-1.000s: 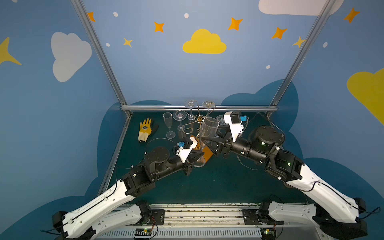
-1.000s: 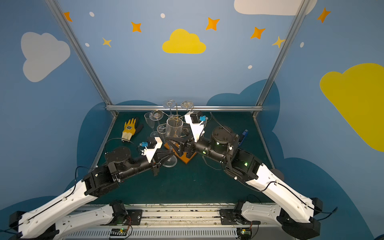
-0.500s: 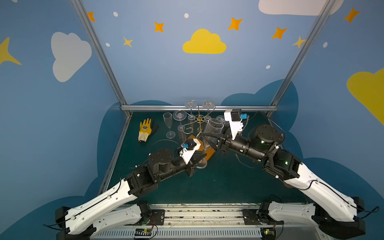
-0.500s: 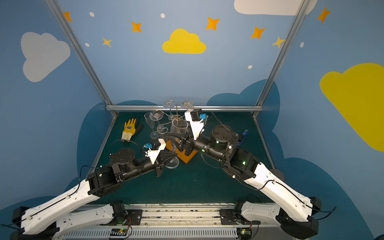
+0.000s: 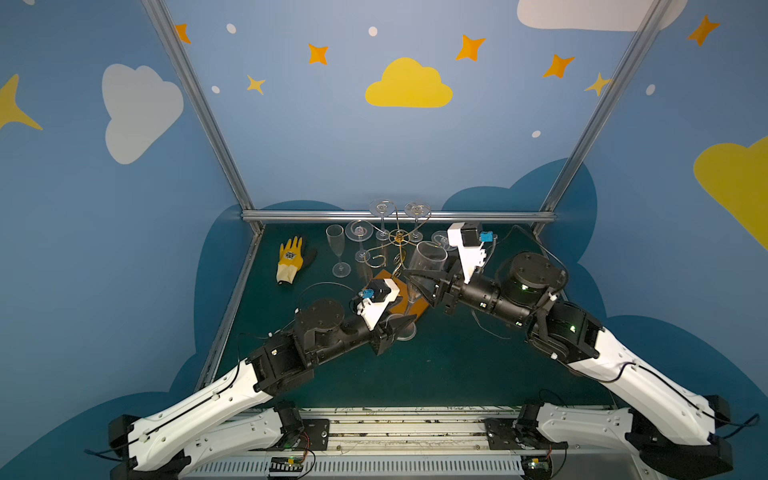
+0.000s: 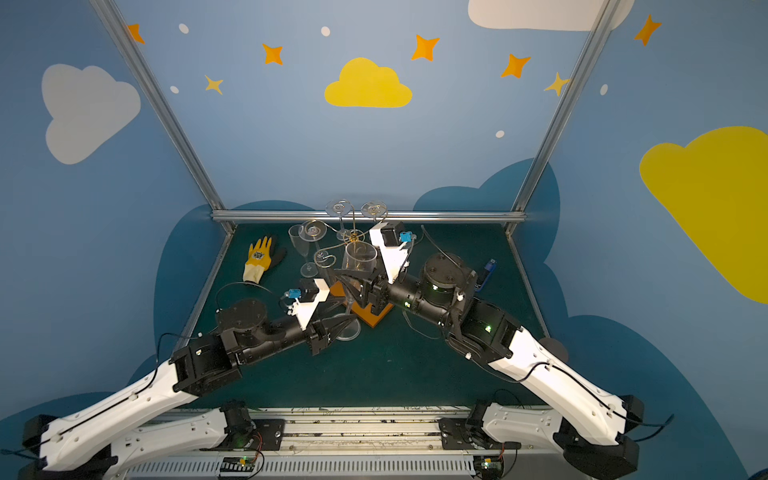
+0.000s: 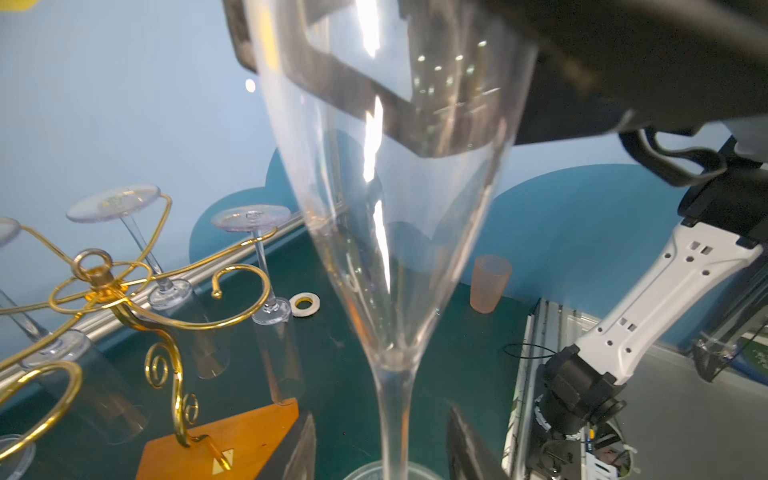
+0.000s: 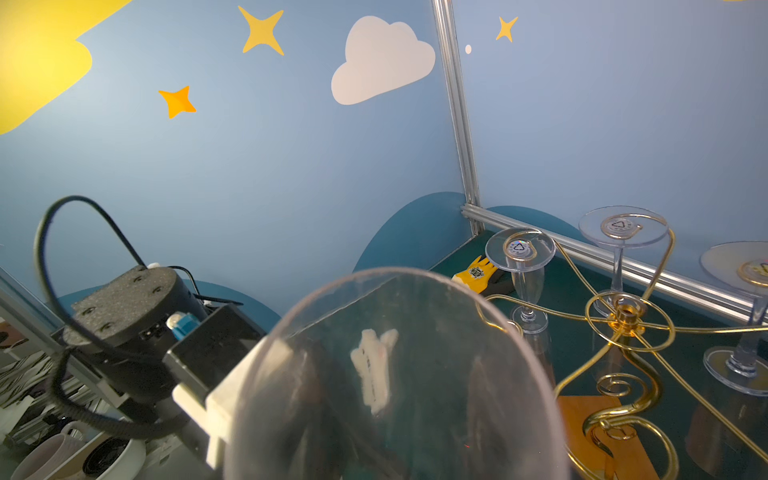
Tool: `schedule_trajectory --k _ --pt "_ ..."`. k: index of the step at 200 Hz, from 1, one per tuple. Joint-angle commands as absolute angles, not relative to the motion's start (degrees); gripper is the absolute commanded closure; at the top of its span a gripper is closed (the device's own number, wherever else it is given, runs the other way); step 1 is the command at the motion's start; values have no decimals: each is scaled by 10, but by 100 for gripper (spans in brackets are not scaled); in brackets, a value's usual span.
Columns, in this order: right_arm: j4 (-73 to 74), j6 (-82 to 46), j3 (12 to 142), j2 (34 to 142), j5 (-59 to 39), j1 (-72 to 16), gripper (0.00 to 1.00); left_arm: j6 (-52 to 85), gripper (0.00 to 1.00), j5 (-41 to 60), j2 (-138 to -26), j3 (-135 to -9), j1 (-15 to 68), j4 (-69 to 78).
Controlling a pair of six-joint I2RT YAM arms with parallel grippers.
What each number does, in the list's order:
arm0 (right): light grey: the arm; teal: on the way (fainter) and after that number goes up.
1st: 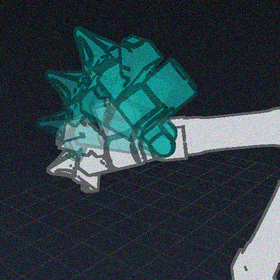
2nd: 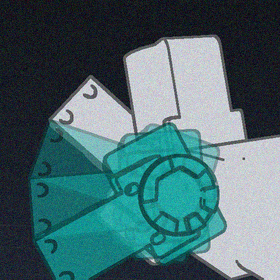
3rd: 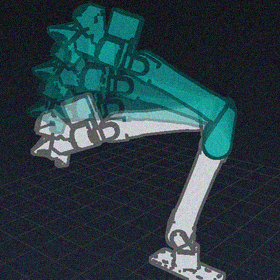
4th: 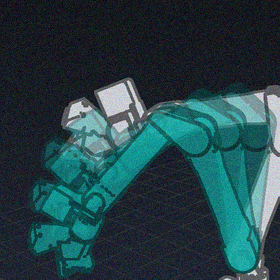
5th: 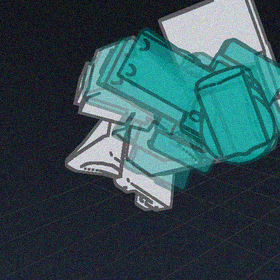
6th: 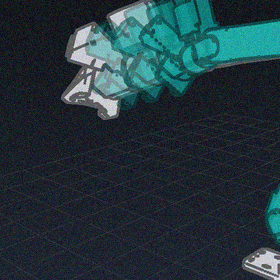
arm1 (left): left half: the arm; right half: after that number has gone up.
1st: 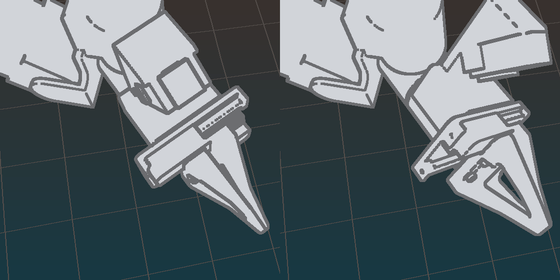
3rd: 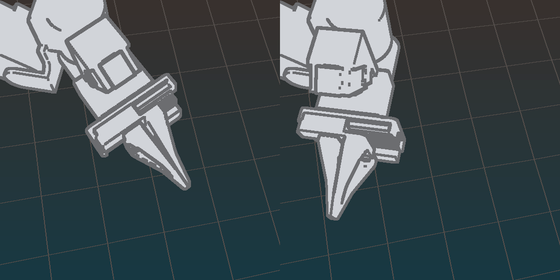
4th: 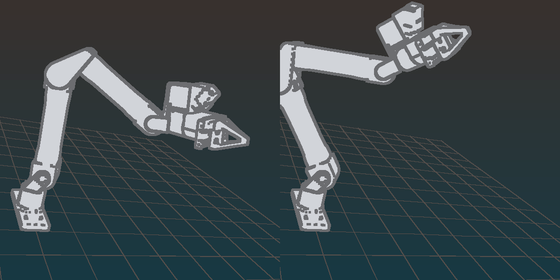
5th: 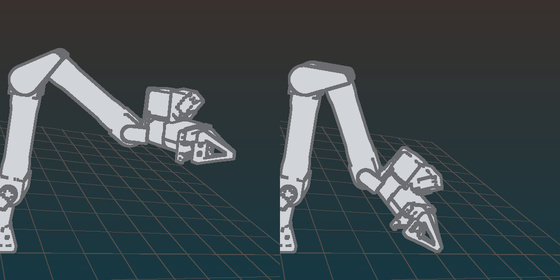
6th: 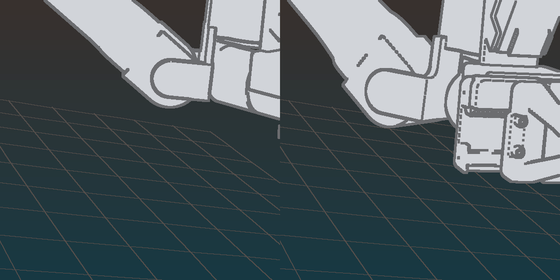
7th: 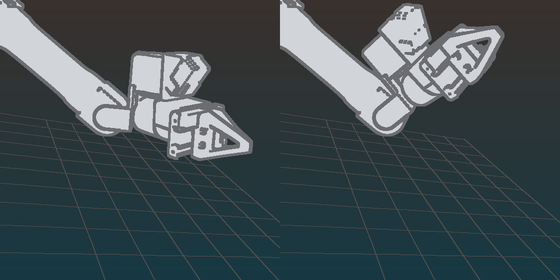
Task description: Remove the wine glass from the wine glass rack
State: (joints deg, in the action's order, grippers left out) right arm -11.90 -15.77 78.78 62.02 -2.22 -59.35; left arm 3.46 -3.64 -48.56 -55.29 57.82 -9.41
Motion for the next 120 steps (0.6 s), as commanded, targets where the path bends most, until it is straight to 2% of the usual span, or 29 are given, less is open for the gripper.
schedule_trajectory --k 1,31,120 --pt "-112 -138 780 590 -4 -592 65 45 40 -53 -452 -543 580 -90" --pt "-144 -116 758 554 24 -592 65 53 35 -89 -397 -520 579 -107" --pt "-105 14 526 371 220 -568 67 96 36 -167 -268 -466 579 -147"
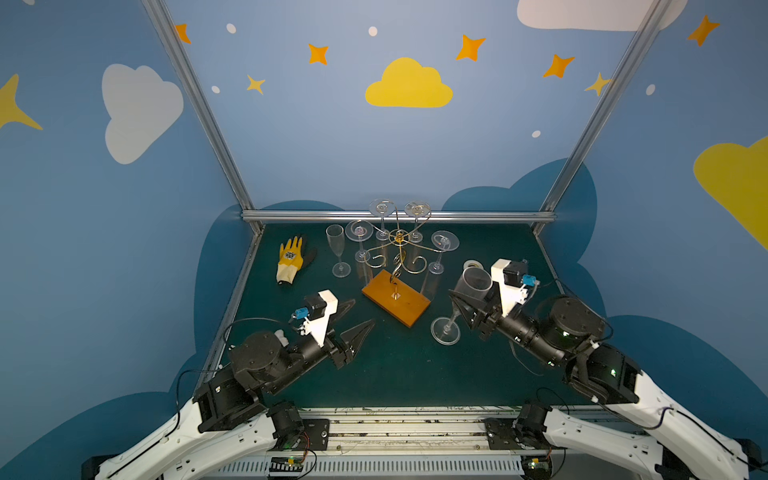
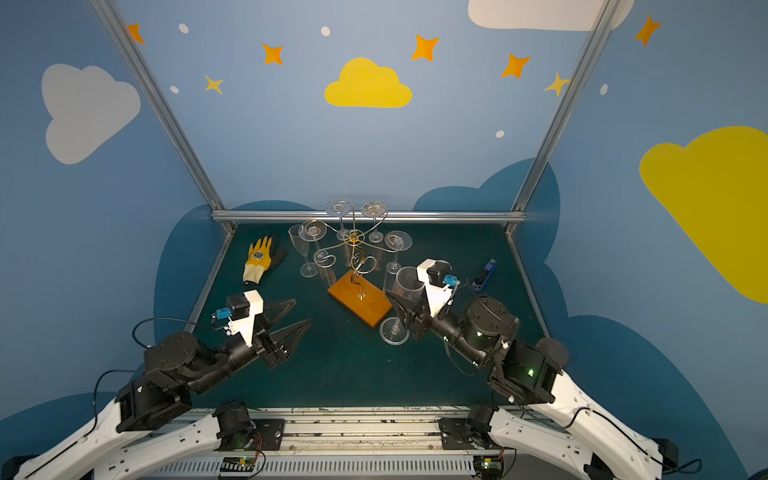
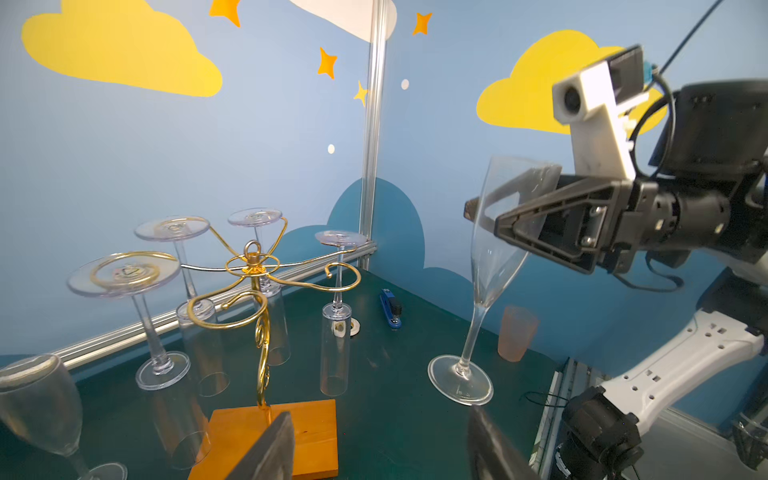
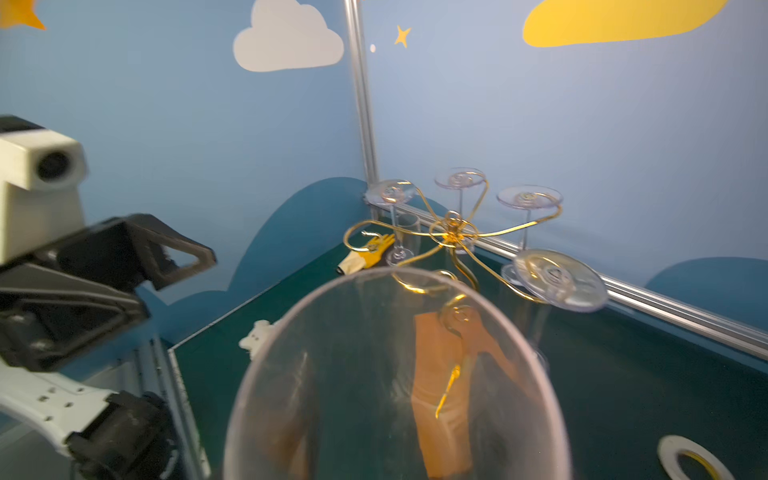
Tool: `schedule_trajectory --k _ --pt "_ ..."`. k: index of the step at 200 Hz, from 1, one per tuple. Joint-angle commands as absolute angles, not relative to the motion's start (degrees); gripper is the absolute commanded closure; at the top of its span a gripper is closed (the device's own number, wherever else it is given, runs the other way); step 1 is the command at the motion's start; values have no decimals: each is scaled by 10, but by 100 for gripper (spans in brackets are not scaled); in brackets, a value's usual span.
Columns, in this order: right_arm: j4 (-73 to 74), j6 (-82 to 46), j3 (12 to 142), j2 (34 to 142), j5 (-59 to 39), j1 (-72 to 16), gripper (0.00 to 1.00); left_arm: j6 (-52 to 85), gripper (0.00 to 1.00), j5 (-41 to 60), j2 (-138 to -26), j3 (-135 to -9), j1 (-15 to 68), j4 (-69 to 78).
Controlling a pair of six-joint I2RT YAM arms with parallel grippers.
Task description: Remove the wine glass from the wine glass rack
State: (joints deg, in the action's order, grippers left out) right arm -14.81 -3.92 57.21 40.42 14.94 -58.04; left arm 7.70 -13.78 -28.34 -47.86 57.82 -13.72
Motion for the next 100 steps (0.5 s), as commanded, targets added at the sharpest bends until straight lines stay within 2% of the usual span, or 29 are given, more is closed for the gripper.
schedule_trajectory --k 1,38,65,100 --pt "-104 16 524 369 222 -567 67 96 36 -168 -268 -466 579 -148" --pt "33 59 375 321 231 -509 68 112 39 -171 -270 -459 579 -151" --pt "115 57 298 325 151 -430 68 117 39 -174 -277 -459 579 -144" --pt "208 36 252 381 55 -320 67 141 40 -177 -277 -437 579 -104"
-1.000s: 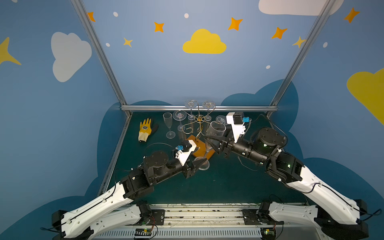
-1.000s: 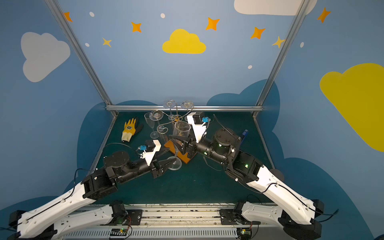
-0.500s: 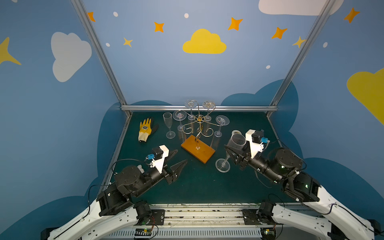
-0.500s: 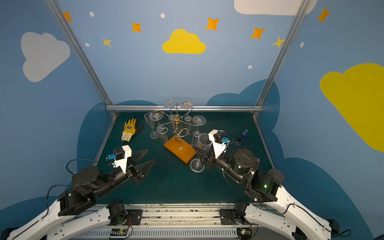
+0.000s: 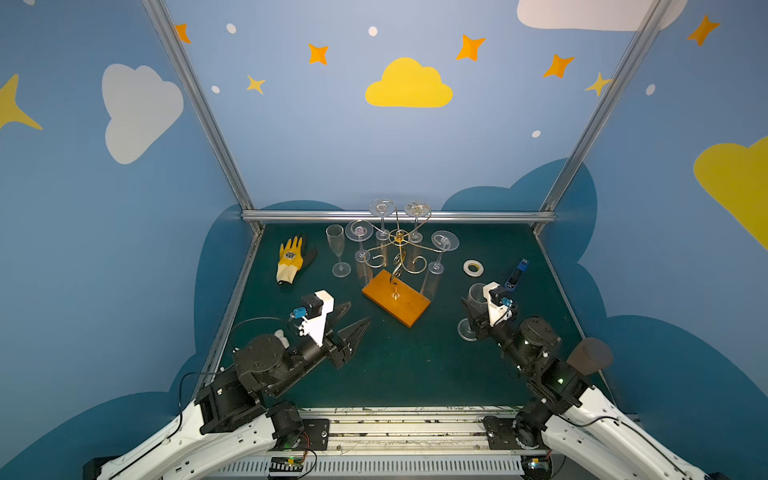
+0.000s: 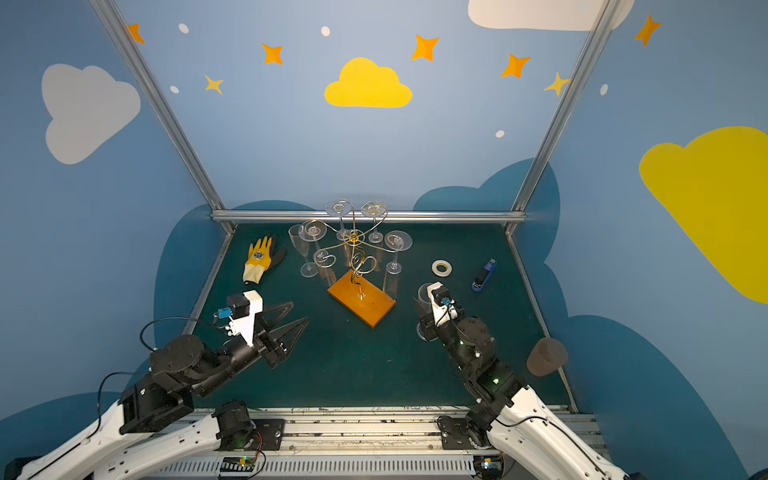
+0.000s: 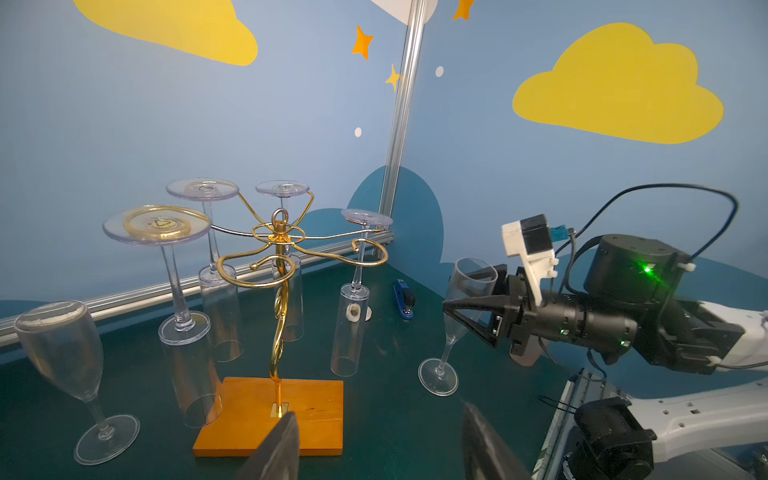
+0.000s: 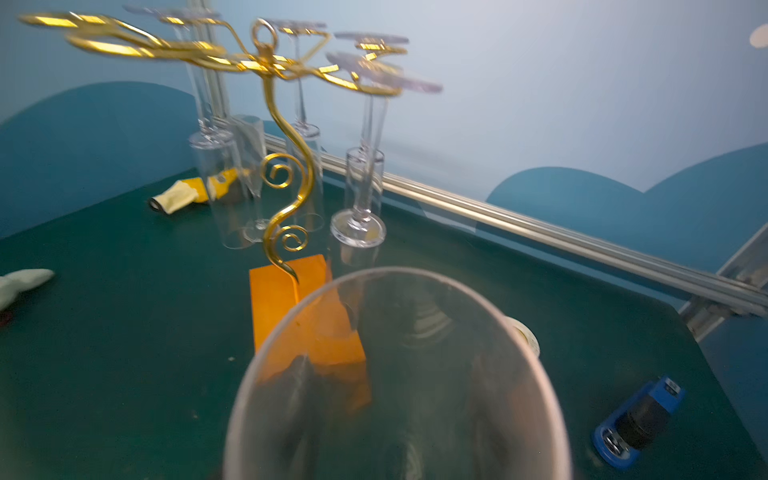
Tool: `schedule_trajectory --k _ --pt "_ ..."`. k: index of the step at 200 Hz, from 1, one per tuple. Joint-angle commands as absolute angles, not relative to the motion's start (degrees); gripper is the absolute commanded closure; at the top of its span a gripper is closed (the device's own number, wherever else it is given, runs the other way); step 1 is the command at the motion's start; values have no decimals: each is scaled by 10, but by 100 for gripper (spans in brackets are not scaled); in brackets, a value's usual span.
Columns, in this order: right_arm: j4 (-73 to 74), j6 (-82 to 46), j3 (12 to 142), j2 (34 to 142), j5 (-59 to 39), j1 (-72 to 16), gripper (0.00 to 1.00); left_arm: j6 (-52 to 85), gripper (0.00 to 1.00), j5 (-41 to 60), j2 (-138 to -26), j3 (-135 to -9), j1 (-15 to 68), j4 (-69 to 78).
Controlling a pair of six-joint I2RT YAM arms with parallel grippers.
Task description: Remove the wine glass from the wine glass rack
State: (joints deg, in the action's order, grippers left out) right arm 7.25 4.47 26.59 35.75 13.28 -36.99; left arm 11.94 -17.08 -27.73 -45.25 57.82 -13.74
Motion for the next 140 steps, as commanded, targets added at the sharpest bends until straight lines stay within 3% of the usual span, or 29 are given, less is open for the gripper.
schedule_trajectory --k 1,89,140 --pt "211 36 250 383 52 -318 68 142 40 -176 -277 -436 579 -103" --pt "323 16 301 585 -127 -163 67 146 40 -196 -314 -455 579 -92" --pt "389 34 358 727 -131 -150 67 137 40 -209 -335 -467 579 -85"
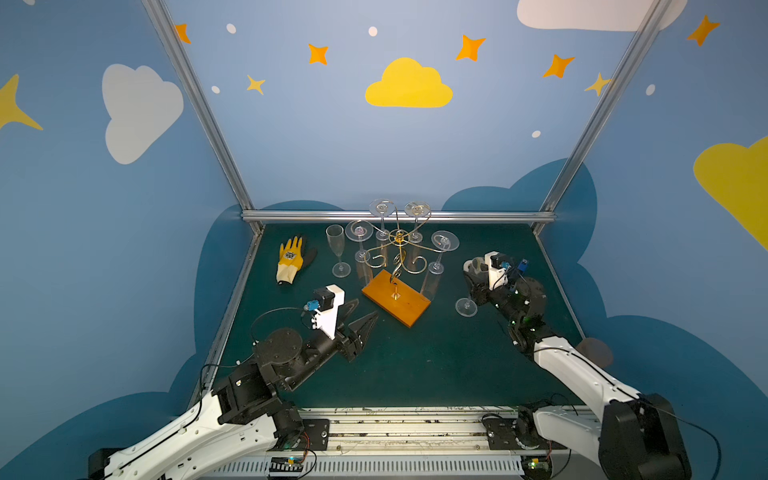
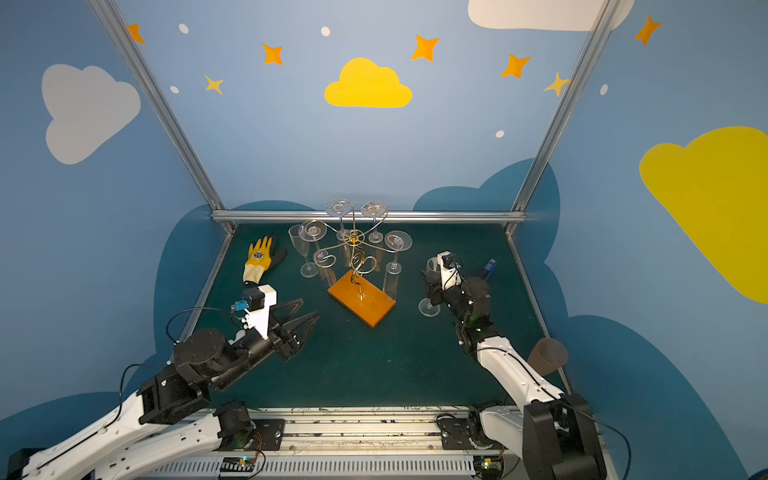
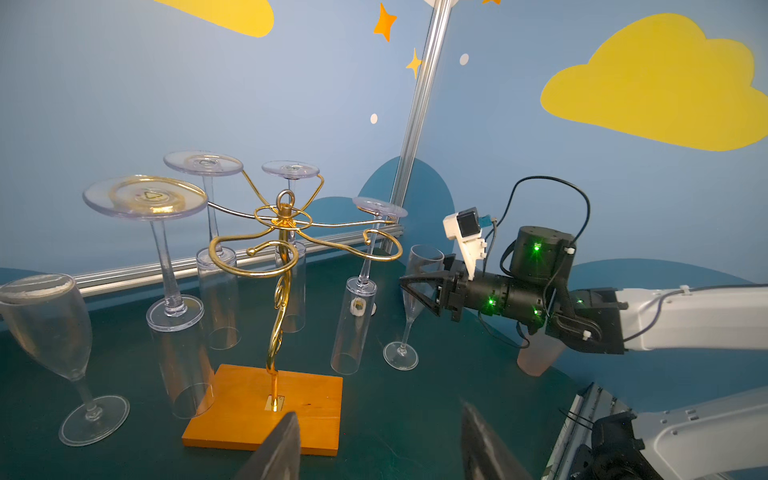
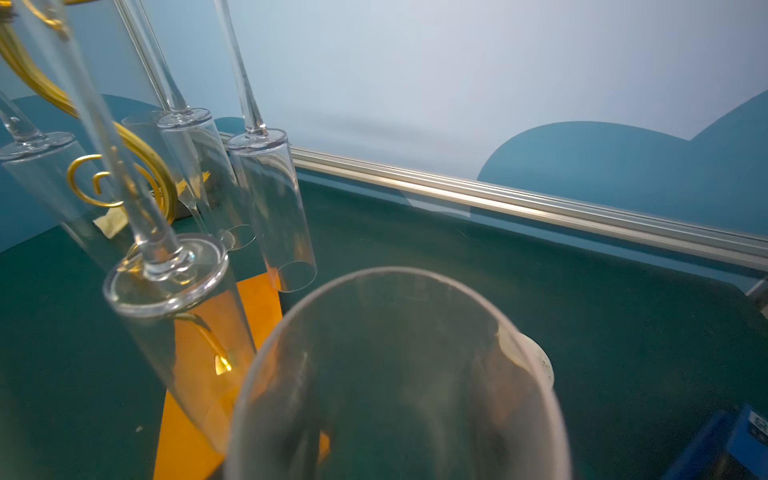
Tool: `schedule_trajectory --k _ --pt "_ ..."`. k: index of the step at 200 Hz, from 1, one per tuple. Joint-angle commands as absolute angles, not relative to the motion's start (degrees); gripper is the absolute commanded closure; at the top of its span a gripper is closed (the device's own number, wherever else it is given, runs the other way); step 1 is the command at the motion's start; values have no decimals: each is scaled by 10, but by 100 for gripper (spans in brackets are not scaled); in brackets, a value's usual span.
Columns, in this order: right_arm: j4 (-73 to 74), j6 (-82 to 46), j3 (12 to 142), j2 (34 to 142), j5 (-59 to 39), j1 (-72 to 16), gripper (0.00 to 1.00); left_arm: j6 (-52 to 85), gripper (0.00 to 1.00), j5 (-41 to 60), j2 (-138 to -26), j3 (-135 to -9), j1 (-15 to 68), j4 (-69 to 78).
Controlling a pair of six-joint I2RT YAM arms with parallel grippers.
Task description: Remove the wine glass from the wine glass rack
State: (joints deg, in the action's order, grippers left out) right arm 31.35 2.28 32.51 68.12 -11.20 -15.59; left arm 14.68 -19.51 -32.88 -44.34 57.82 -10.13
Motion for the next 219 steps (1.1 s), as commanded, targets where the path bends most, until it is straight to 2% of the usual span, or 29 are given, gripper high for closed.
schedule_trajectory --k 1,55,120,173,219 --pt "399 35 360 730 -131 -150 67 137 40 -209 -335 -468 579 -85" --pt "492 52 432 872 -138 -135 68 111 40 -225 -347 -498 579 -108" --pt "526 60 495 975 -154 -134 68 91 40 -256 -340 -480 577 -88" --pt "757 9 496 1096 -168 -130 69 76 40 -262 -342 -480 570 -87" --pt "728 17 512 1111 -170 -131 69 78 40 -260 -339 -475 566 -91"
